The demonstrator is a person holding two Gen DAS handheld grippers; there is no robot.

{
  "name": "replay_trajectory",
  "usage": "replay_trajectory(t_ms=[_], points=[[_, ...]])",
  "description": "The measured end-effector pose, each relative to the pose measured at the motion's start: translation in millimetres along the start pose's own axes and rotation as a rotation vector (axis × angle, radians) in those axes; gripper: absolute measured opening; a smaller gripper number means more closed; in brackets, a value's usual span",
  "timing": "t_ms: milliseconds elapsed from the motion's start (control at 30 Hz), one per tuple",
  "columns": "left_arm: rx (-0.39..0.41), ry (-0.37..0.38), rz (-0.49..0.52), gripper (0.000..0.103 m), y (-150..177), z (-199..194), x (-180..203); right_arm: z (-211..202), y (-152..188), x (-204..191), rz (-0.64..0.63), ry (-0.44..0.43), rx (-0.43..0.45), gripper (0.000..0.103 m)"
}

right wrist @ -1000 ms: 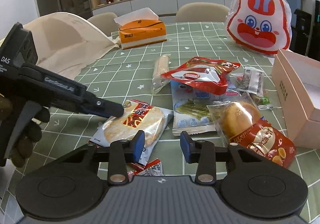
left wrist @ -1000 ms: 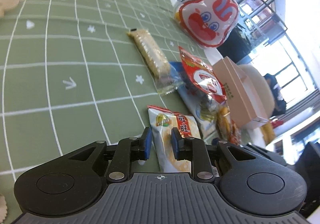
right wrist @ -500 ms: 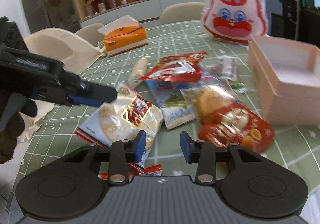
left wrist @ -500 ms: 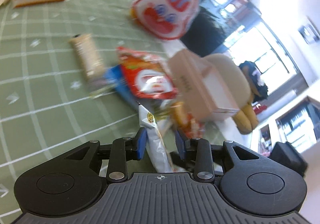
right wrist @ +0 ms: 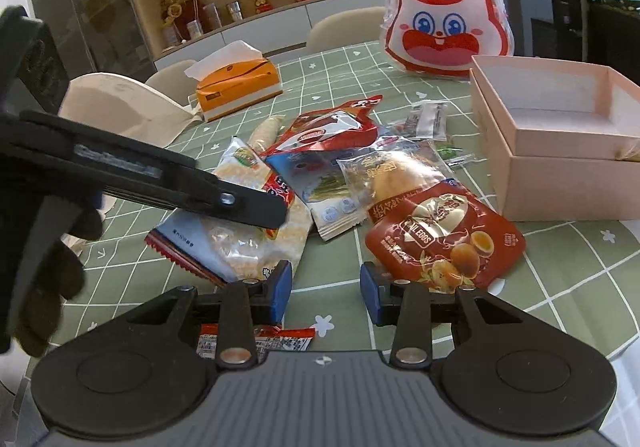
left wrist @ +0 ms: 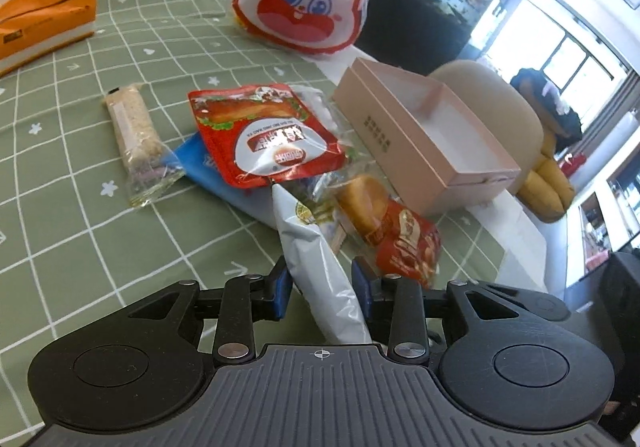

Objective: Organize snacks
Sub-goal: 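Reach the left tool to a white snack packet and close on it, then grasp a white bread packet with the right tool while left holds its packet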

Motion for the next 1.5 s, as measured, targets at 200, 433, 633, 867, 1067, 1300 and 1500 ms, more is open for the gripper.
replay_trajectory(t_ms=[200, 433, 633, 867, 1067, 1300, 1500], points=[[-0.029, 0.013, -0.089, 0.032, 9.0, 10.6, -14.4, 0.4, -0.3, 0.4, -0.011, 0.014, -0.001, 0.039], [0.077, 0.031, -0.099, 0.023, 5.6, -17.5, -18.5, -16.7, 1.5, -6.2, -0.078, 0.098, 0.006, 0.067], [0.116, 0.023, -0.077, 0.023, 0.6, -37.6, -15.5, -31.6, 11.0, -38.1, -0.131, 0.057, -0.008, 0.074], [0.083, 0.033, -0.099, 0.023, 3.6, -42.4, -16.2, -21.1, 26.7, -62.4, -0.216, 0.084, -0.085, 0.069], [0.022, 0.089, -0.098, 0.023, 17.7, -44.0, 0.4, -57.8, 34.7, -40.4, -0.222, 0.122, -0.045, 0.058], [-0.120, 0.219, -0.063, 0.023, 38.5, -25.7, 61.5, -140.7, 25.9, 34.3, -0.152, 0.291, 0.060, 0.058], [-0.029, 0.227, -0.023, 0.023, -14.6, 6.4, 140.5, -182.5, 5.0, 106.9, -0.065, 0.403, 0.194, 0.058]])
Point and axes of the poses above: each gripper's, at about its wrist camera, not at the fingertips, and z roughly the way its jaws point, x to its right, y to its underside, the point moved 8 cm from there along z, roughly the way its jaws point, and after that the axes turned 15 degrees about -z, right-handed, at the moved point
